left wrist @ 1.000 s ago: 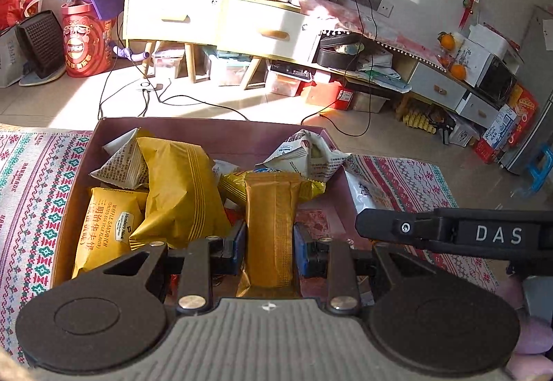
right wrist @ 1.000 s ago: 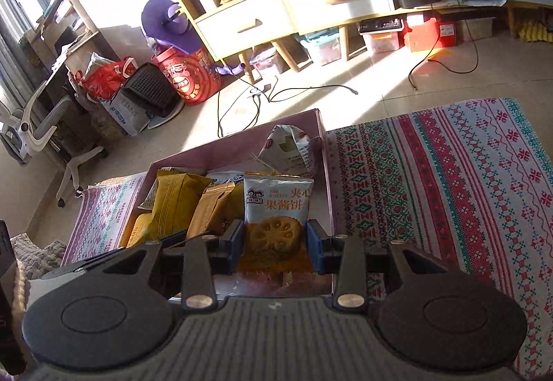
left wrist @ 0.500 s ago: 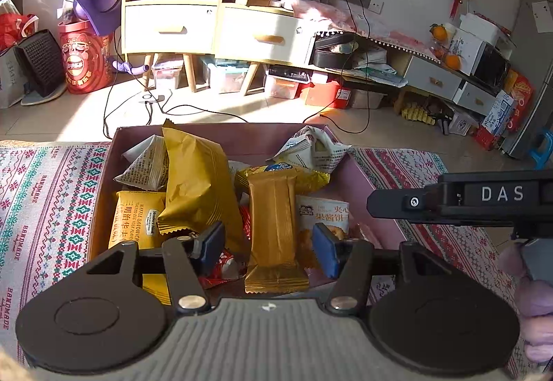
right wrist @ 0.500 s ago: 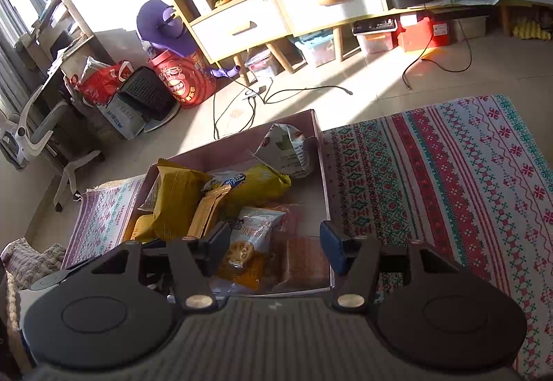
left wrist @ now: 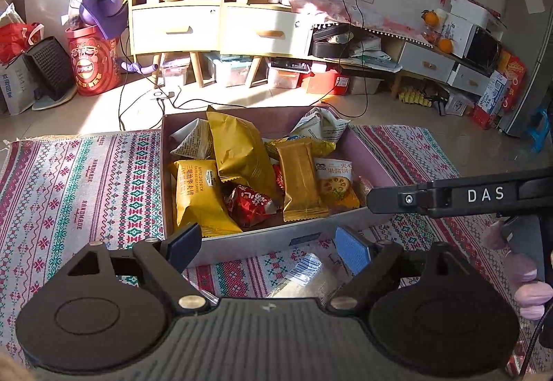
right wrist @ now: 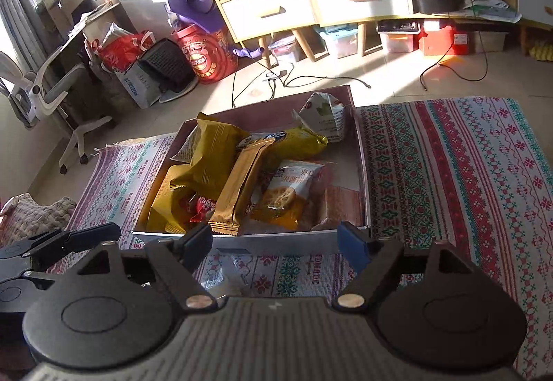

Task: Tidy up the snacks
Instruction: 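Withdraw both tools from the box toward the last snacks on the rug, then grasp the silver packet with the left tool while the right grasps the clear bread bag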

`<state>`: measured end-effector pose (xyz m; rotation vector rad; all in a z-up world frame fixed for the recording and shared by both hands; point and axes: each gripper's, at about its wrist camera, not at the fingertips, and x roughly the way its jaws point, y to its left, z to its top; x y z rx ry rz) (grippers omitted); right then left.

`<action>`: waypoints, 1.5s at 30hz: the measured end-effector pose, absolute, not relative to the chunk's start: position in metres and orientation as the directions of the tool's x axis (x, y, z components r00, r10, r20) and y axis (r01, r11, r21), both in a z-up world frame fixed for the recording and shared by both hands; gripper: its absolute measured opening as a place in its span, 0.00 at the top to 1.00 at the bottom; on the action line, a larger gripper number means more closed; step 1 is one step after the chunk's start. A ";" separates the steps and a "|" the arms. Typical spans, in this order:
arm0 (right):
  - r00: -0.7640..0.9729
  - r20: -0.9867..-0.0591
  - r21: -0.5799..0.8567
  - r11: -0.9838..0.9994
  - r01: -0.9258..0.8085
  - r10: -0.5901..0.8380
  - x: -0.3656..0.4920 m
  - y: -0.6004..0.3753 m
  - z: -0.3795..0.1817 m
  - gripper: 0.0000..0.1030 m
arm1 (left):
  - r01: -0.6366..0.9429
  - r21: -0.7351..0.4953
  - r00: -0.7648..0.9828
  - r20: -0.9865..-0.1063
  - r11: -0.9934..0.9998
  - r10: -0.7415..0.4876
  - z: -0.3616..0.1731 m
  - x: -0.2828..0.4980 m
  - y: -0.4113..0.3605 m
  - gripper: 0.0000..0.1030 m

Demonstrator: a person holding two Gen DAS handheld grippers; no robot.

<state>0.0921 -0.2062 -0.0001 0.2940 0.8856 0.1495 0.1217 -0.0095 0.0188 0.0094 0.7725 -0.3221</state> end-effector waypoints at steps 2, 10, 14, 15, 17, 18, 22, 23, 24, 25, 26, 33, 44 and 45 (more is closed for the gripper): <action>0.621 -0.743 0.306 0.952 -0.018 0.250 0.087 -0.202 0.000 0.21 | 0.289 -0.101 0.668 -0.691 0.952 -0.275 0.019 0.116 -0.002 0.11; 0.615 -0.754 0.271 0.962 -0.029 0.231 0.065 -0.190 -0.002 0.13 | 0.279 -0.109 0.659 -0.701 0.954 -0.272 0.012 0.093 0.019 0.03; 0.615 -0.758 0.258 0.966 -0.024 0.218 0.058 -0.187 -0.004 0.08 | 0.264 -0.102 0.658 -0.709 0.959 -0.256 0.007 0.082 0.033 0.00; 0.614 -0.759 0.252 0.967 -0.025 0.214 0.056 -0.185 -0.005 0.07 | 0.258 -0.102 0.659 -0.709 0.961 -0.252 0.006 0.080 0.036 0.00; 0.613 -0.762 0.241 0.970 -0.030 0.208 0.053 -0.182 -0.008 0.07 | 0.247 -0.101 0.652 -0.718 0.964 -0.243 0.003 0.077 0.043 0.00; 0.611 -0.765 0.235 0.972 -0.031 0.205 0.051 -0.180 -0.009 0.06 | 0.242 -0.101 0.649 -0.723 0.965 -0.238 0.002 0.077 0.046 0.00; 0.604 -0.773 0.208 0.977 -0.049 0.194 0.047 -0.171 -0.015 0.05 | 0.211 -0.113 0.636 -0.738 0.971 -0.224 -0.004 0.075 0.059 0.00; 0.602 -0.774 0.201 0.978 -0.055 0.193 0.046 -0.169 -0.016 0.05 | 0.204 -0.115 0.634 -0.741 0.972 -0.221 -0.006 0.074 0.063 0.00; 0.601 -0.776 0.195 0.979 -0.061 0.192 0.046 -0.168 -0.018 0.05 | 0.197 -0.112 0.634 -0.743 0.974 -0.214 -0.007 0.072 0.067 0.00; 0.599 -0.778 0.187 0.980 -0.066 0.189 0.046 -0.166 -0.019 0.05 | 0.192 -0.105 0.636 -0.744 0.976 -0.205 -0.009 0.071 0.070 0.00; 0.596 -0.781 0.179 0.981 -0.071 0.186 0.046 -0.163 -0.021 0.05 | 0.185 -0.096 0.637 -0.746 0.978 -0.194 -0.011 0.071 0.074 0.00; 0.590 -0.786 0.152 0.983 -0.105 0.185 0.052 -0.149 -0.026 0.05 | 0.164 -0.072 0.635 -0.755 0.984 -0.161 -0.025 0.072 0.084 0.00; 0.560 -0.811 0.192 0.981 -0.022 0.172 0.081 -0.129 -0.045 0.05 | 0.263 -0.033 0.619 -0.761 0.964 -0.195 -0.046 0.095 0.064 0.02; 0.557 -0.813 0.203 0.979 -0.002 0.169 0.084 -0.129 -0.048 0.05 | 0.267 -0.042 0.613 -0.764 0.963 -0.203 -0.046 0.096 0.064 0.03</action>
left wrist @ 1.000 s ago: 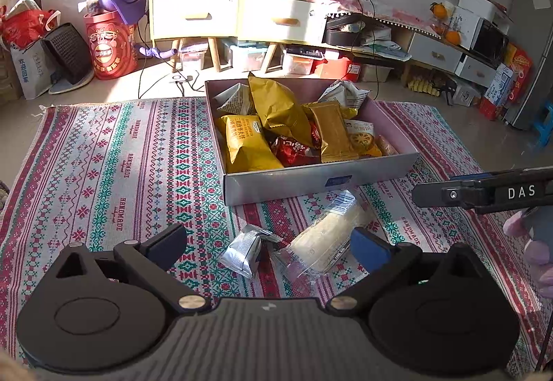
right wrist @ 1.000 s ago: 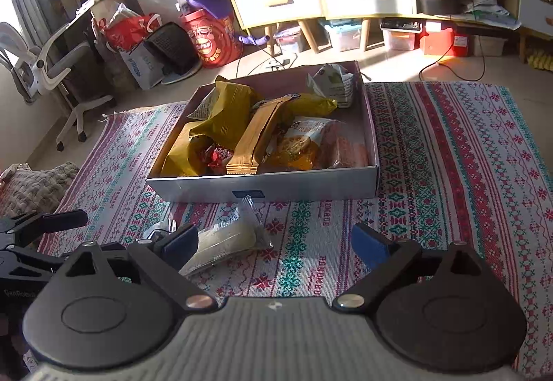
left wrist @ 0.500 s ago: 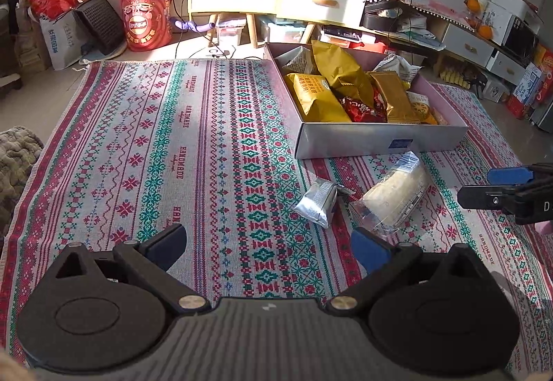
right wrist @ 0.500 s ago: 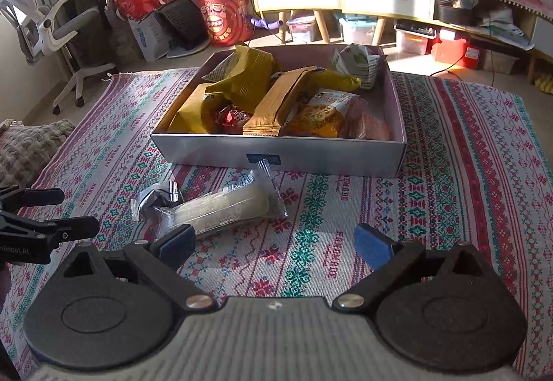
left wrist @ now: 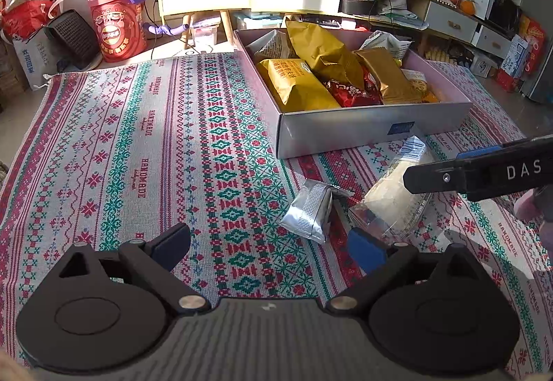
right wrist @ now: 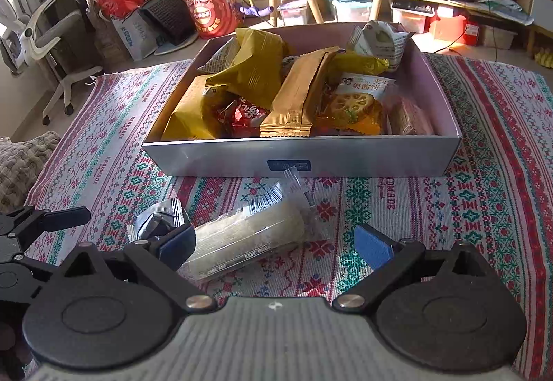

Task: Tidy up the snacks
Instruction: 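Grasp the silver packet with the left tool while the right grasps the clear bread bag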

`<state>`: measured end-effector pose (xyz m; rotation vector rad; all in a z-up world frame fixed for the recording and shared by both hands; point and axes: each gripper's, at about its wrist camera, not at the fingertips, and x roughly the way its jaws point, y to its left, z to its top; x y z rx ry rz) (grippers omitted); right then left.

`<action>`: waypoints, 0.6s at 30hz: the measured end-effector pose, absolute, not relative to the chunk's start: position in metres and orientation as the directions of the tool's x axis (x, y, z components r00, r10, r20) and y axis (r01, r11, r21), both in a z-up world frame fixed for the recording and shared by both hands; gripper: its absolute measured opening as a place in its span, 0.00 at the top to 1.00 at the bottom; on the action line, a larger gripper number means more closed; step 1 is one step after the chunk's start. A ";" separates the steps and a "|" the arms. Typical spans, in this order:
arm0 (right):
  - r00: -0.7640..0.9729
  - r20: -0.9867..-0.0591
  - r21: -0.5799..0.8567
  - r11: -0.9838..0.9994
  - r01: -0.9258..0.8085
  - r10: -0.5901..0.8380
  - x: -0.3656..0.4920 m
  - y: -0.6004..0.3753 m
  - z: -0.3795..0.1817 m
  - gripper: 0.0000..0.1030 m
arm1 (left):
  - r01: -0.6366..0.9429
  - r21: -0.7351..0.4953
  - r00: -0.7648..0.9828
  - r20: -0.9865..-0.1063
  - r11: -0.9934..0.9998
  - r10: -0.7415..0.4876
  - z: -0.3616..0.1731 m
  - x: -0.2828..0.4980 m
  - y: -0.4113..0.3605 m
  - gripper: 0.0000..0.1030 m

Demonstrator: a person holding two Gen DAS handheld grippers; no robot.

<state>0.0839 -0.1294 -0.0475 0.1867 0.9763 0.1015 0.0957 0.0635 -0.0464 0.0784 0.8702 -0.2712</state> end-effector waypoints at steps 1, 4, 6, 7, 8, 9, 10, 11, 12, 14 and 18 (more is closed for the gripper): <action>0.556 -0.815 0.209 0.978 0.016 0.165 0.086 -0.129 -0.050 0.05 | 0.274 -0.050 0.607 -0.766 0.961 -0.213 -0.047 0.096 0.063 0.03; 0.561 -0.816 0.212 0.975 0.063 0.142 0.090 -0.128 -0.057 0.04 | 0.309 -0.049 0.593 -0.771 0.950 -0.233 -0.049 0.096 0.060 0.04; 0.581 -0.806 0.188 0.979 0.073 0.112 0.090 -0.123 -0.058 0.01 | 0.326 -0.050 0.582 -0.777 0.944 -0.241 -0.051 0.097 0.059 0.04; 0.584 -0.806 0.171 0.982 0.074 0.096 0.090 -0.120 -0.059 0.00 | 0.330 -0.052 0.576 -0.780 0.942 -0.245 -0.052 0.097 0.059 0.04; 0.590 -0.804 0.150 0.986 0.076 0.077 0.090 -0.117 -0.060 0.00 | 0.334 -0.055 0.569 -0.784 0.941 -0.248 -0.053 0.096 0.060 0.04; 0.594 -0.802 0.122 0.990 0.074 0.055 0.089 -0.113 -0.061 0.00 | 0.338 -0.055 0.566 -0.785 0.940 -0.250 -0.053 0.096 0.060 0.04; 0.597 -0.802 0.094 0.993 0.066 0.036 0.088 -0.110 -0.061 0.00 | 0.343 -0.052 0.564 -0.787 0.938 -0.250 -0.053 0.095 0.060 0.04; 0.595 -0.804 0.061 0.997 0.053 0.018 0.086 -0.106 -0.062 0.01 | 0.348 -0.049 0.564 -0.787 0.936 -0.251 -0.054 0.094 0.060 0.04; 0.591 -0.807 0.026 0.999 0.035 0.000 0.084 -0.102 -0.063 0.03 | 0.355 -0.042 0.562 -0.788 0.934 -0.249 -0.054 0.093 0.059 0.04; 0.583 -0.812 -0.024 1.000 0.003 -0.021 0.081 -0.100 -0.063 0.05 | 0.363 -0.031 0.560 -0.791 0.931 -0.245 -0.054 0.091 0.059 0.04; 0.568 -0.823 -0.031 0.998 -0.060 0.009 0.073 -0.106 -0.061 0.06 | 0.375 -0.013 0.563 -0.792 0.927 -0.239 -0.055 0.088 0.059 0.04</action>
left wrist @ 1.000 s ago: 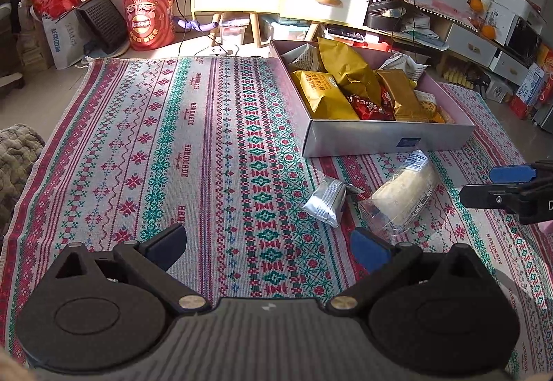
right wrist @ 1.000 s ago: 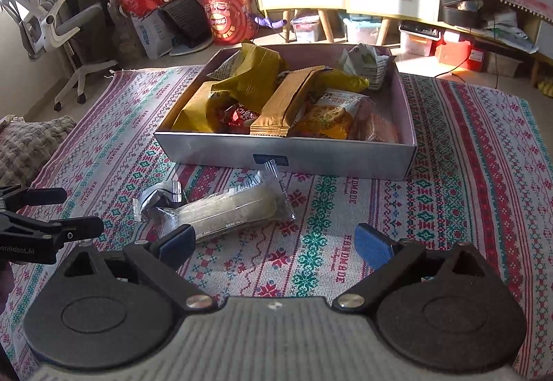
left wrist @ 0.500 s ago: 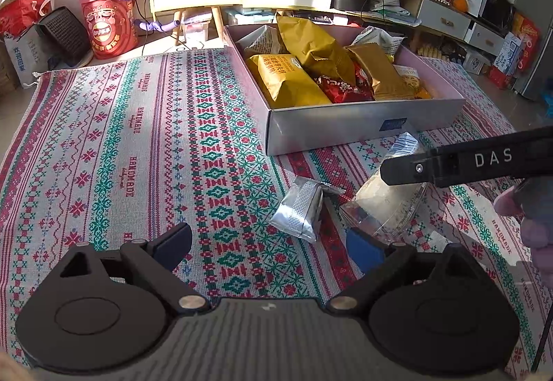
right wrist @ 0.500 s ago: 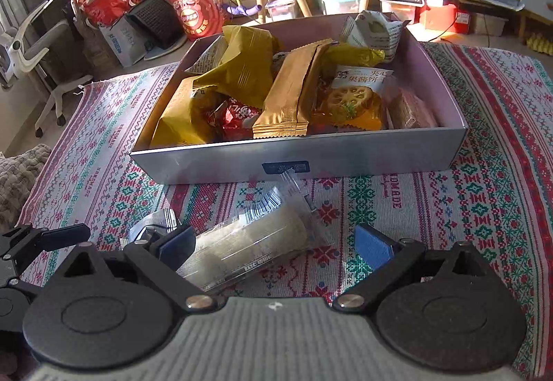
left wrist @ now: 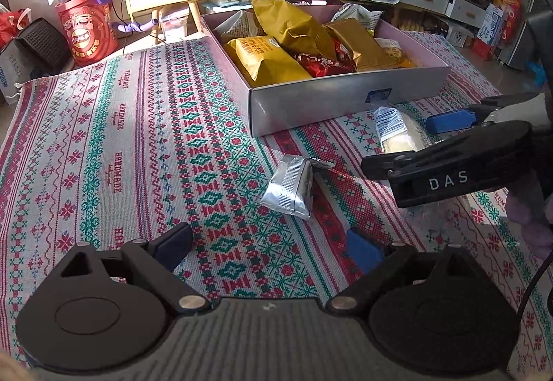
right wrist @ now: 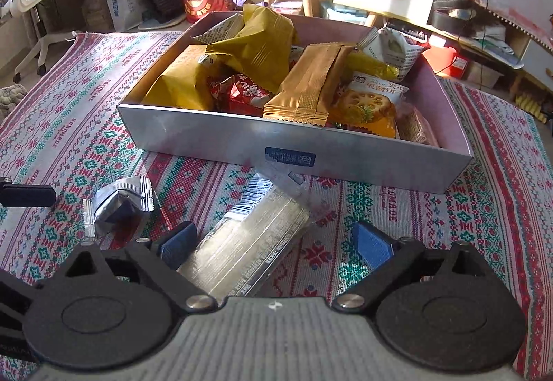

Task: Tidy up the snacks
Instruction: 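Grasp the silver packet with the left tool while the right grasps the clear bread bag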

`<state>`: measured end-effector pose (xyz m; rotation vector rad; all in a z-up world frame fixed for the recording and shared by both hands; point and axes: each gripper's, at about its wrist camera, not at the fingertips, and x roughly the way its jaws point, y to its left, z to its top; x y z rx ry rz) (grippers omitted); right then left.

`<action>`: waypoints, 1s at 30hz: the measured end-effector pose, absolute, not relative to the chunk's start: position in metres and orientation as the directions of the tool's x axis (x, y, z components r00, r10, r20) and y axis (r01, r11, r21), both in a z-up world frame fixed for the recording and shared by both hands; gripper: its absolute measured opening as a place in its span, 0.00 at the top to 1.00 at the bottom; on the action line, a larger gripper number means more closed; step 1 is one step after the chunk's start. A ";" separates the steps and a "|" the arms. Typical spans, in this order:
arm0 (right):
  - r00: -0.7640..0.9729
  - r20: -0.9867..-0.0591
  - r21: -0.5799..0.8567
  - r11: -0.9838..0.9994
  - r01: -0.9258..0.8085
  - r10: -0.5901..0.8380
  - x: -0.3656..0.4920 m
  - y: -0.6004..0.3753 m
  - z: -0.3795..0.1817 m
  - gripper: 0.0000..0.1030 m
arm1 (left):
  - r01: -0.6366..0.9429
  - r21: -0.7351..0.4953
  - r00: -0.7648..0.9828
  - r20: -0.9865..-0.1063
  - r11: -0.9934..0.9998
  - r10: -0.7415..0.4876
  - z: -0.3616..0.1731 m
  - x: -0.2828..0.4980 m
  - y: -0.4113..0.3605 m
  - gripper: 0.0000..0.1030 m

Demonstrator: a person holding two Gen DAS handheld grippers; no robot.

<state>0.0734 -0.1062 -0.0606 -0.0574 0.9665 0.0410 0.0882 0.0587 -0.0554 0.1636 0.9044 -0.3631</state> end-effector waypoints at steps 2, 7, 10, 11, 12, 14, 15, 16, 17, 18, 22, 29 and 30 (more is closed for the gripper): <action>0.562 -0.827 -0.018 0.996 -0.083 0.032 0.070 -0.112 -0.059 0.06 | 0.378 -0.003 0.564 -0.792 0.926 -0.233 -0.055 0.088 0.057 0.04; 0.553 -0.830 -0.002 0.991 -0.134 0.074 0.060 -0.126 -0.056 0.08 | 0.378 0.003 0.568 -0.790 0.926 -0.230 -0.056 0.090 0.056 0.04; 0.559 -0.825 0.000 0.989 -0.146 0.082 0.055 -0.138 -0.056 0.09 | 0.375 0.004 0.576 -0.785 0.927 -0.230 -0.057 0.091 0.056 0.04; 0.561 -0.823 0.005 0.989 -0.146 0.087 0.054 -0.144 -0.056 0.11 | 0.374 0.004 0.580 -0.782 0.927 -0.230 -0.058 0.091 0.056 0.04; 0.564 -0.821 0.009 0.990 -0.143 0.089 0.053 -0.147 -0.056 0.13 | 0.372 0.004 0.584 -0.778 0.928 -0.230 -0.058 0.091 0.055 0.04; 0.568 -0.817 0.035 0.991 -0.126 0.101 0.052 -0.155 -0.053 0.16 | 0.368 0.004 0.595 -0.770 0.930 -0.232 -0.059 0.092 0.055 0.04; 0.567 -0.817 0.052 0.992 -0.117 0.110 0.051 -0.158 -0.052 0.16 | 0.366 0.004 0.600 -0.765 0.931 -0.233 -0.060 0.093 0.054 0.04; 0.565 -0.816 0.080 0.991 -0.104 0.125 0.050 -0.161 -0.051 0.15 | 0.364 0.002 0.606 -0.760 0.932 -0.235 -0.060 0.094 0.054 0.04; 0.563 -0.815 0.103 0.990 -0.095 0.139 0.049 -0.163 -0.050 0.15 | 0.361 0.001 0.611 -0.756 0.933 -0.236 -0.060 0.095 0.053 0.04; 0.562 -0.813 0.125 0.988 -0.086 0.152 0.048 -0.164 -0.049 0.15 | 0.357 0.001 0.617 -0.751 0.934 -0.235 -0.061 0.096 0.053 0.04; 0.565 -0.808 0.139 0.986 -0.092 0.167 0.044 -0.165 -0.049 0.16 | 0.335 -0.001 0.632 -0.741 0.942 -0.226 -0.060 0.099 0.049 0.05; 0.587 -0.800 0.060 0.989 -0.132 0.127 0.046 -0.156 -0.054 0.16 | 0.341 0.004 0.643 -0.730 0.940 -0.230 -0.059 0.105 0.031 0.15; 0.589 -0.799 0.055 0.989 -0.138 0.126 0.047 -0.155 -0.053 0.18 | 0.342 0.005 0.643 -0.731 0.940 -0.230 -0.059 0.106 0.029 0.16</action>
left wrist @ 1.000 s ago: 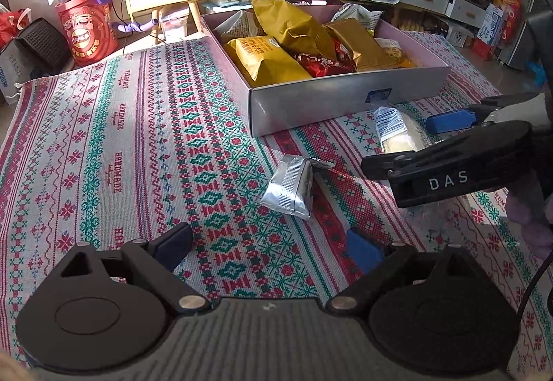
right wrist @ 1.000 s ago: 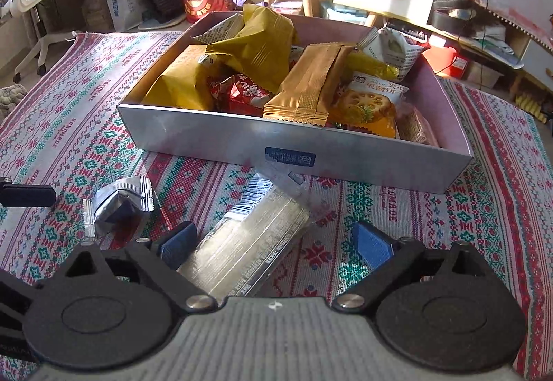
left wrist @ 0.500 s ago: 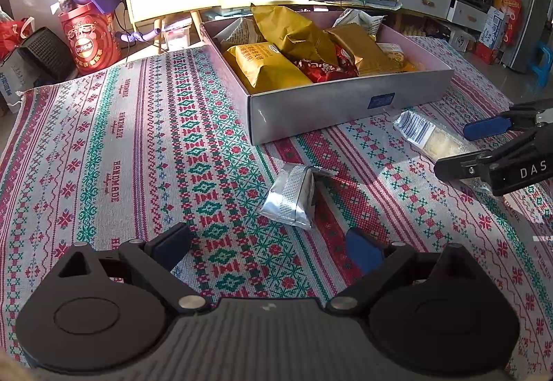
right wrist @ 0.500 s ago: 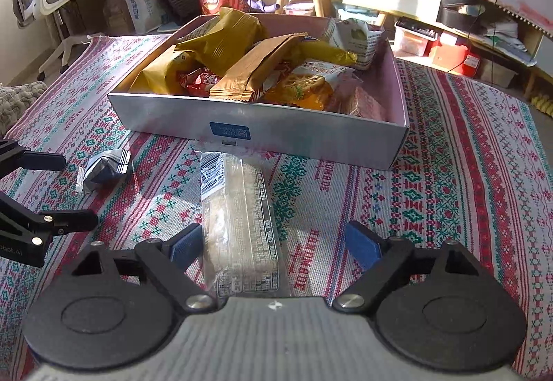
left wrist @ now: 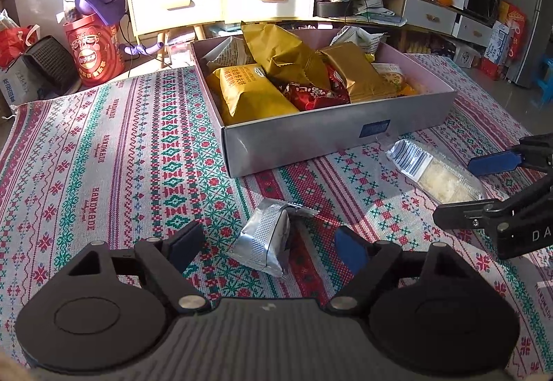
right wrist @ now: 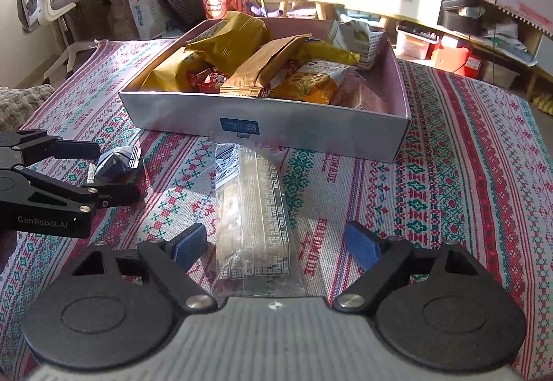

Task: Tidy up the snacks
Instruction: 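Grasp the silver packet with the left tool while the right grasps the clear bread bag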

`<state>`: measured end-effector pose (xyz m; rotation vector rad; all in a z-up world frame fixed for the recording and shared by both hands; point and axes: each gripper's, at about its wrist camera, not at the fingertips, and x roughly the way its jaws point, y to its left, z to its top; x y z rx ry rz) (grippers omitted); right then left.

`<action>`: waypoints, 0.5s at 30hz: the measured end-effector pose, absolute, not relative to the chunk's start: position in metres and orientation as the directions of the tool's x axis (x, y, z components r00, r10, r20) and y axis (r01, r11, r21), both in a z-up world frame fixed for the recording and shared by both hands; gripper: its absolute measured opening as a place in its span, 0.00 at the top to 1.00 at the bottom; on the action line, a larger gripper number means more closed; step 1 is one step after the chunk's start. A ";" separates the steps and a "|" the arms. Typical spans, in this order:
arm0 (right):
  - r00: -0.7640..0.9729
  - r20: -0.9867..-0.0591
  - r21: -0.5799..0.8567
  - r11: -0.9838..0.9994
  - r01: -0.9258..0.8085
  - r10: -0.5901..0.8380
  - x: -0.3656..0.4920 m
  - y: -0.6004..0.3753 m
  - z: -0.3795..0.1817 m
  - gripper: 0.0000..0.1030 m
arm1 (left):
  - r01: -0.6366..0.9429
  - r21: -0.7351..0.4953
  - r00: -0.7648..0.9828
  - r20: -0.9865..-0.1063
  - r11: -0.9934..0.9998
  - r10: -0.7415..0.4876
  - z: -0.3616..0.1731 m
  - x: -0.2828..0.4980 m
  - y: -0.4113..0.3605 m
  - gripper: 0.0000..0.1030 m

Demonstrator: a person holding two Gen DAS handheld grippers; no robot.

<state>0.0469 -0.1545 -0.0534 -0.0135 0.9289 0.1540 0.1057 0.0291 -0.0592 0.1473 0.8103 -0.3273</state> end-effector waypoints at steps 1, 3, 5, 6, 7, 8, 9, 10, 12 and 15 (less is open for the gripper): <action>0.591 -0.797 0.050 0.989 -0.142 0.125 0.047 -0.153 -0.053 0.19 | 0.339 0.008 0.641 -0.734 0.941 -0.225 -0.059 0.107 0.027 0.16; 0.595 -0.795 0.041 0.988 -0.150 0.123 0.048 -0.152 -0.053 0.22 | 0.329 0.013 0.638 -0.740 0.944 -0.212 -0.058 0.109 0.024 0.18; 0.598 -0.793 0.029 0.987 -0.156 0.118 0.049 -0.151 -0.054 0.24 | 0.321 0.009 0.635 -0.744 0.947 -0.208 -0.058 0.110 0.023 0.21; 0.599 -0.792 0.025 0.987 -0.159 0.116 0.049 -0.151 -0.054 0.25 | 0.319 0.008 0.635 -0.744 0.948 -0.207 -0.058 0.111 0.023 0.22; 0.601 -0.791 0.020 0.987 -0.161 0.114 0.048 -0.150 -0.054 0.26 | 0.319 0.007 0.635 -0.744 0.948 -0.208 -0.057 0.111 0.022 0.24; 0.602 -0.790 0.019 0.986 -0.163 0.115 0.048 -0.150 -0.054 0.28 | 0.319 0.004 0.634 -0.745 0.948 -0.210 -0.057 0.110 0.022 0.25; 0.603 -0.789 0.020 0.986 -0.164 0.116 0.048 -0.150 -0.054 0.31 | 0.318 0.003 0.634 -0.745 0.948 -0.210 -0.057 0.109 0.021 0.27; 0.605 -0.788 0.022 0.986 -0.163 0.118 0.048 -0.150 -0.053 0.33 | 0.316 0.001 0.634 -0.745 0.949 -0.210 -0.057 0.109 0.021 0.29; 0.607 -0.786 0.028 0.986 -0.163 0.122 0.049 -0.150 -0.052 0.43 | 0.318 -0.001 0.635 -0.743 0.948 -0.213 -0.056 0.108 0.019 0.35; 0.605 -0.784 0.040 0.983 -0.177 0.141 0.049 -0.148 -0.051 0.58 | 0.325 -0.005 0.634 -0.741 0.946 -0.222 -0.054 0.105 0.017 0.47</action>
